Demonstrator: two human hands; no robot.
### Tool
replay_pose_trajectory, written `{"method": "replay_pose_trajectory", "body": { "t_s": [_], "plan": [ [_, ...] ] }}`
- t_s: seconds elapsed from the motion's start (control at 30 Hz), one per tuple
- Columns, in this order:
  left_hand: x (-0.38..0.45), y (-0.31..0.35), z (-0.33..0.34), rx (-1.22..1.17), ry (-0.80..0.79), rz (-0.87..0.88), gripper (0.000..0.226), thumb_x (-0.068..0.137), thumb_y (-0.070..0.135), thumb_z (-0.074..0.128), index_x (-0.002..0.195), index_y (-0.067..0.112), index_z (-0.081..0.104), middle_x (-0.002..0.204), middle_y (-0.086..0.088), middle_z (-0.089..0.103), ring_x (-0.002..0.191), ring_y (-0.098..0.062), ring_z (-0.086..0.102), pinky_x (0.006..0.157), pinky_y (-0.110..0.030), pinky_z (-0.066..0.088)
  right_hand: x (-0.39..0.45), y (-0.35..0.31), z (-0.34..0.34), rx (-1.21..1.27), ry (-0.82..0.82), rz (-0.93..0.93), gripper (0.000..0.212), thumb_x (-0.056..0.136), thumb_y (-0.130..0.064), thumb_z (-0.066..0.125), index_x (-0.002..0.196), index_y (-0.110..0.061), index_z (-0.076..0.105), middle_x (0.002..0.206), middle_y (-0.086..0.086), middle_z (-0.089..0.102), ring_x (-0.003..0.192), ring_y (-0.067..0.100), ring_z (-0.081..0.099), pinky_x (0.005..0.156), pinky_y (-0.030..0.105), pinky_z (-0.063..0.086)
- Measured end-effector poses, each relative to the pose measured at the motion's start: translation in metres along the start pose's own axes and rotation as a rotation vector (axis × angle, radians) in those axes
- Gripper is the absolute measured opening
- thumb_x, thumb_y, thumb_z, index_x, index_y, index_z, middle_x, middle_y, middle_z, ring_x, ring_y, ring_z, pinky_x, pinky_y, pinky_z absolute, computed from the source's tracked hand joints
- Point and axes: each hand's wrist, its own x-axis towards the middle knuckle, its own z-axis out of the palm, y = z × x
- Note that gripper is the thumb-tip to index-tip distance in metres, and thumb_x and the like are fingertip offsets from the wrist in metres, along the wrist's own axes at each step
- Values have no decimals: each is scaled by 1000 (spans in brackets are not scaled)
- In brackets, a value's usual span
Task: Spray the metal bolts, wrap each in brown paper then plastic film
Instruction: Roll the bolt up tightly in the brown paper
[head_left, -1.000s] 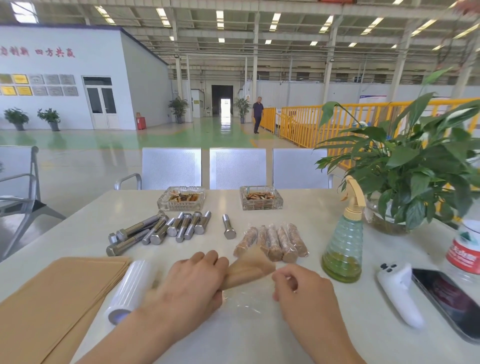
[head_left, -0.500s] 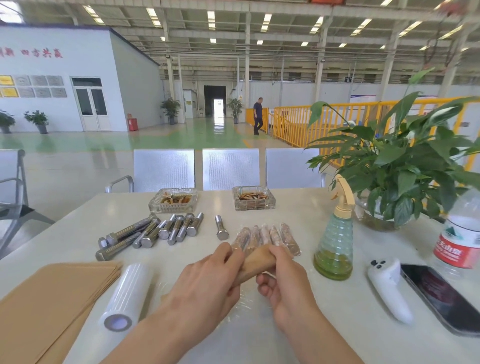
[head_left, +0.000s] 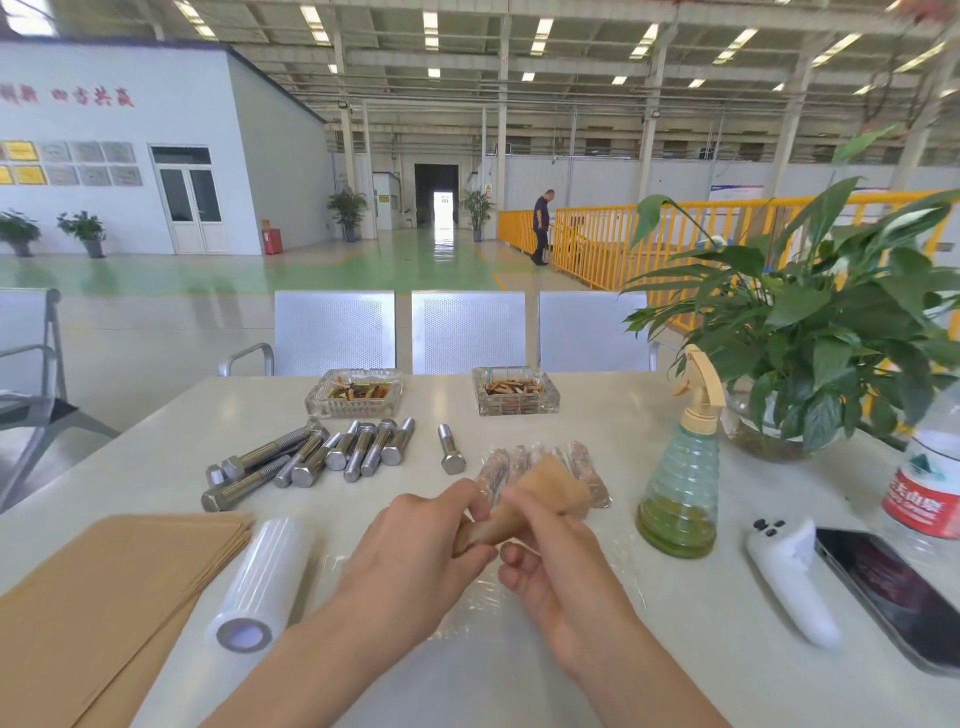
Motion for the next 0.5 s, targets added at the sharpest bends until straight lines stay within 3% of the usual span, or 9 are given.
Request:
{"method": "replay_pose_trajectory", "body": {
  "t_s": [0.1, 0.17, 0.27, 0.37, 0.5],
  "plan": [
    [-1, 1, 6, 118, -5, 48, 33, 90, 45, 61, 113, 39, 38, 82, 13, 65, 87, -19, 62, 67, -34, 45, -2, 3, 2, 64, -34, 47, 10, 94, -7, 66, 95, 3, 70, 63, 6, 57, 50, 9, 45, 44, 21, 39],
    [1, -1, 2, 77, -82, -21, 43, 84, 52, 63, 117, 43, 38, 88, 17, 69, 87, -12, 66, 72, -32, 51, 0, 1, 0, 70, -37, 60, 8, 94, -4, 64, 89, 1, 68, 59, 6, 51, 50, 10, 44, 43, 21, 39],
    [13, -10, -19, -217, -395, -211, 57, 79, 77, 55, 114, 34, 60, 90, 16, 76, 82, -2, 72, 74, -25, 56, 2, 0, -2, 37, -42, 65, 10, 93, -5, 67, 85, -1, 65, 55, 5, 53, 46, 10, 45, 40, 21, 38],
    [18, -14, -37, -663, -779, -330, 73, 96, 75, 37, 119, 12, 66, 103, -6, 78, 83, -25, 76, 75, -33, 62, 5, -1, -4, 60, -51, 64, 11, 93, -8, 68, 85, -2, 63, 58, 5, 49, 46, 11, 43, 40, 22, 40],
    [8, -11, -25, -828, -802, -381, 57, 100, 65, 42, 107, 12, 61, 79, -7, 69, 57, -20, 62, 56, -28, 54, 10, -3, -3, 4, -101, 8, 15, 94, -13, 68, 94, 0, 61, 64, 9, 46, 51, 13, 41, 55, 32, 42]
  ]
}}
